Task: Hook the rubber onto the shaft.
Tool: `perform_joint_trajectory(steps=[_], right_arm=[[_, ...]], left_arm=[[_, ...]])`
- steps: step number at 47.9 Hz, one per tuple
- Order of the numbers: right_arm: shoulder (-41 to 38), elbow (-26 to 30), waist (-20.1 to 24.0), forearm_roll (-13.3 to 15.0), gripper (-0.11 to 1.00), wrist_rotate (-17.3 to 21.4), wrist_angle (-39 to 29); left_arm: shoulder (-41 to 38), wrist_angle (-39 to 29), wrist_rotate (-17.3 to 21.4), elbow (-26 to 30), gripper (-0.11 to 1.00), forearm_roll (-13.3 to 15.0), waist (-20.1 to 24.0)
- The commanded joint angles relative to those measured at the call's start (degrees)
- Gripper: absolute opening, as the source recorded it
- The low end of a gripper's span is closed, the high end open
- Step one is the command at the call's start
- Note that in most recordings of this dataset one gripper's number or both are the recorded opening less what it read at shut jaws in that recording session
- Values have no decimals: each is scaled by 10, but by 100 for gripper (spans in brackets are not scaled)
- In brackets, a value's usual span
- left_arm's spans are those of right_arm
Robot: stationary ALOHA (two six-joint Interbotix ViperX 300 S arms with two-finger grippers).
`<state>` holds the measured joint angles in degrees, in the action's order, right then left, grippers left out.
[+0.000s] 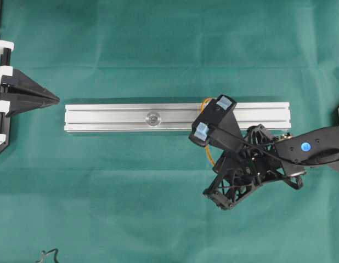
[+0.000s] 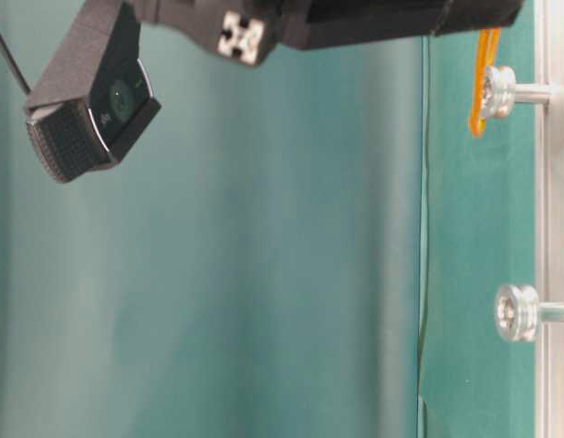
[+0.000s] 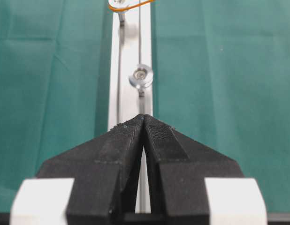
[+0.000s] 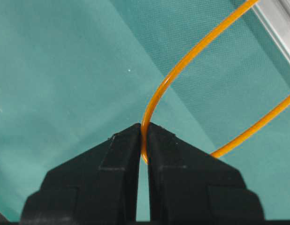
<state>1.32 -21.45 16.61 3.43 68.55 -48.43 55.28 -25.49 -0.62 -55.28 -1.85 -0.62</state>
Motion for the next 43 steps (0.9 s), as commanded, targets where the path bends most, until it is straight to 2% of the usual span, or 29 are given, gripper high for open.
perform_joint_trajectory(steps=[1,13,24,43], right_arm=[[6,16,2,-2,7,18,4],[5,18,2,-2,7,45,4],[-3,29,-5,-2,7,44,4],[-37,83,-41,5,7,28,4]], left_arm=[[-4,4,0,18,0,-2,-1],[-4,4,0,18,0,-1,-1],[-4,4,0,18,0,-1,-1],[-4,4,1,18,0,-2,-1]])
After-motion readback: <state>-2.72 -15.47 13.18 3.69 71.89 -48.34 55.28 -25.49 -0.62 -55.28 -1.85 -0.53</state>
